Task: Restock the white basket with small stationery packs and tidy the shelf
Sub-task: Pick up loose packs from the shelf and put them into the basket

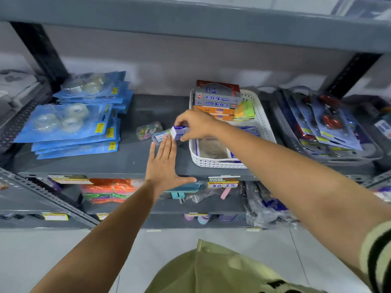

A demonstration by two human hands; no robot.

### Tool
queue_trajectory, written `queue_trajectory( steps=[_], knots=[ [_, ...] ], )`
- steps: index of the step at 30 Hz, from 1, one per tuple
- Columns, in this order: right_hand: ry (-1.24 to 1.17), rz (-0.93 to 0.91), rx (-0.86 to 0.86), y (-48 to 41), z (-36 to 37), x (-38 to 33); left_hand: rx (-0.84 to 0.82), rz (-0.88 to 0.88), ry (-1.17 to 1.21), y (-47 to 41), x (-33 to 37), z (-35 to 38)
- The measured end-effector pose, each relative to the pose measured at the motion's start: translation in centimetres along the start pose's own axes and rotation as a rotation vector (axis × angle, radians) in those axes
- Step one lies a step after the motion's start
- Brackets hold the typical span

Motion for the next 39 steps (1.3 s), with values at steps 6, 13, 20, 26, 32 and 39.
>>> queue_trajectory(
  steps=[6, 13, 20, 26, 32, 39],
  knots=[
    [0.012, 0.035, 0.084, 4.6, -3.5, 1.7, -0.006, 0.049, -0.054, -1.9, 2.2, 0.4],
    [0.283, 0.359, -0.079, 10.1, -2.3, 9.4, -0.009, 0.078, -0.057, -2.0, 2.3, 0.7],
    [0.376, 0.501, -0.277, 13.7, 0.7, 13.7, -0.033, 0.065, -0.044, -1.9, 2.3, 0.7],
    [0.499, 0.489, -0.341, 14.5, 2.2, 14.1, -0.027, 0.06, -0.055, -1.9, 2.4, 0.7],
    [0.513, 0.453, -0.357, 13.8, 2.8, 14.0, -0.042, 0.059, -0.058, -1.9, 2.4, 0.8],
    [0.273, 0.442, -0.339, 14.3, 2.8, 15.1, -0.054, 0.055, -0.061, -2.1, 2.4, 0.9]
  ],
)
Point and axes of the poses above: each hand's wrist, its own y-axis away from the middle knuckle, its own z-axis out of the palm, x = y × z, the point moved 9 cm from there along -y, towards the middle knuckle, and after that the axes turned 13 degrees about -x, right-handed, at the moved point
